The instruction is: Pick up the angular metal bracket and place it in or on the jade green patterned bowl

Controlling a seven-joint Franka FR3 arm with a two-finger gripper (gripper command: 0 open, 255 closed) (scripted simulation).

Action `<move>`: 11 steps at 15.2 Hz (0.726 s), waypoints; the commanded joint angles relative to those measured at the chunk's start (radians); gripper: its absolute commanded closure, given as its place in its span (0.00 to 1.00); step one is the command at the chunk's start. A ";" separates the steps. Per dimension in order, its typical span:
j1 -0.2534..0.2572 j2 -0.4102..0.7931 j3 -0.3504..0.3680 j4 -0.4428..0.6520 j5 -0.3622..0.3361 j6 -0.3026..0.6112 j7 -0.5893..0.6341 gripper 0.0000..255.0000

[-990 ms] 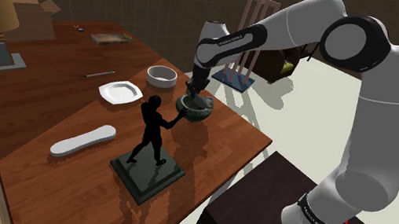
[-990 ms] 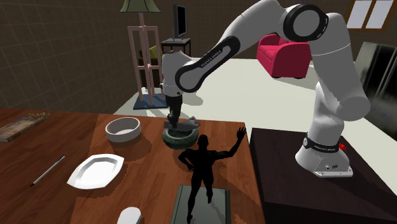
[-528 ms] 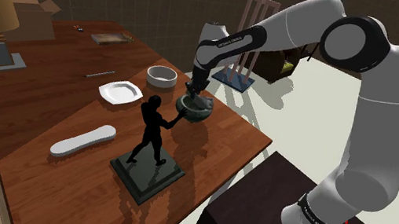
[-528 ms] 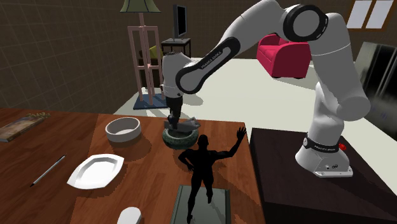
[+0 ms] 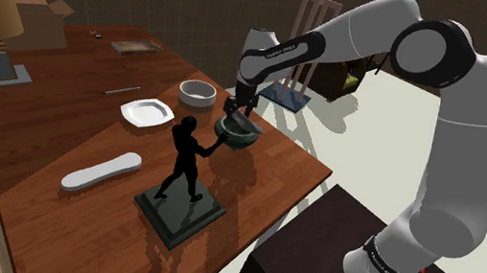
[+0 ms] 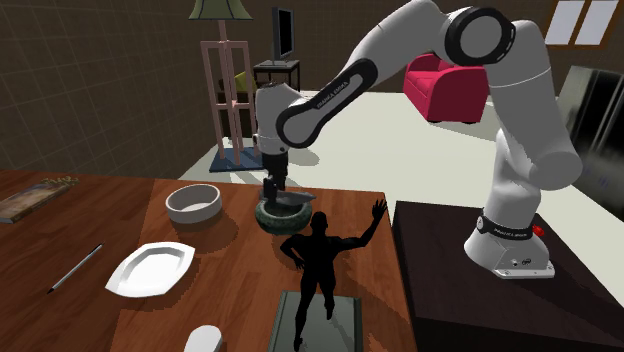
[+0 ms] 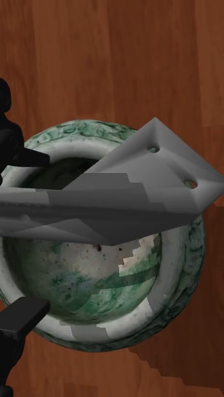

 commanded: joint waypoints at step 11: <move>-0.002 -0.063 0.003 0.026 0.006 -0.090 -0.002 0.00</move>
